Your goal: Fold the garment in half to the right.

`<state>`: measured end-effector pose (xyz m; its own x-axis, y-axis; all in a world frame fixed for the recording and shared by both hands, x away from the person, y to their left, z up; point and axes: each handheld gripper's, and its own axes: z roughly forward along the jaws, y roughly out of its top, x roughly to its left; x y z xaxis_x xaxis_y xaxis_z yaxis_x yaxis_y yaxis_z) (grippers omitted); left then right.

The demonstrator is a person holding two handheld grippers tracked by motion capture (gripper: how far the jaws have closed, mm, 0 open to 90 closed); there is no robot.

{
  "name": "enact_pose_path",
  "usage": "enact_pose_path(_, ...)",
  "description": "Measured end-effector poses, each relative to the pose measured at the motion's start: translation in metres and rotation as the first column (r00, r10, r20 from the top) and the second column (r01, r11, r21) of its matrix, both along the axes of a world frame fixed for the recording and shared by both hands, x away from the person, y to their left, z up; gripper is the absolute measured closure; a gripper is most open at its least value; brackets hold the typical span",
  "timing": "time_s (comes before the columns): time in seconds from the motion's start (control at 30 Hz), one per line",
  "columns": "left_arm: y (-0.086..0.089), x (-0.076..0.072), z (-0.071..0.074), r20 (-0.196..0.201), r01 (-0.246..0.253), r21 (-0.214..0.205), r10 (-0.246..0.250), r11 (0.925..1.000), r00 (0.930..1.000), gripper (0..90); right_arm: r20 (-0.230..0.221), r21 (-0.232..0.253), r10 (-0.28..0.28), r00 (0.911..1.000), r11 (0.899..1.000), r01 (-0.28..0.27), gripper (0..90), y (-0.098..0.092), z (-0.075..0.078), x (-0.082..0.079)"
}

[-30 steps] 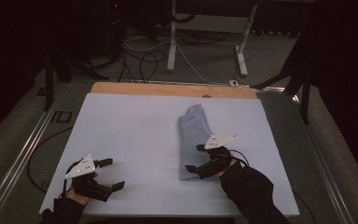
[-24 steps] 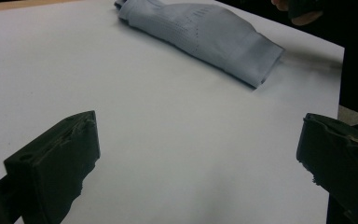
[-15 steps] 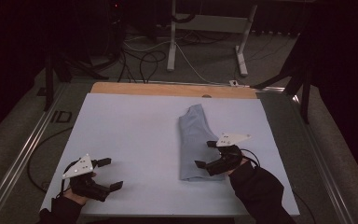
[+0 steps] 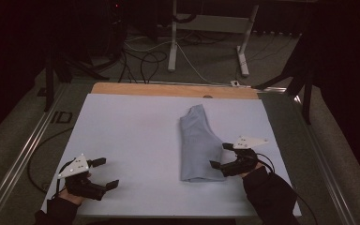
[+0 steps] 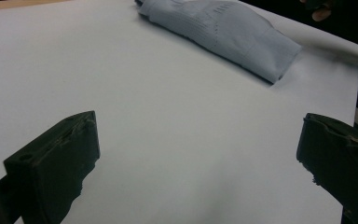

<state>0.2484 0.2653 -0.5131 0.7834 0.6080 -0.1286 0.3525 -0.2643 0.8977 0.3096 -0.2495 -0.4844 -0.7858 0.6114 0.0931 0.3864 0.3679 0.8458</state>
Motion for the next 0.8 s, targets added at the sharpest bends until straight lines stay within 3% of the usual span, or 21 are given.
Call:
enact_pose_path(0.2,0.004,-0.004,0.000,0.020,-0.025,0.016,0.024,0.9996,0.9995,0.0,0.001,0.000,-0.043,0.9991,0.999,0.043,8.2,-0.017,-0.012,-0.007)
enact_pose_path(0.47,0.009,-0.008,0.000,0.017,-0.040,0.019,0.039,0.9990,0.9991,0.0,-0.012,0.005,-0.102,0.9947,0.995,0.102,8.2,-0.037,-0.025,-0.016)
enact_pose_path(0.8,0.011,-0.011,-0.004,0.011,-0.052,0.027,0.052,0.9983,0.9986,0.0,-0.020,-0.026,-0.172,0.9850,0.985,0.171,8.2,-0.047,-0.039,-0.029)
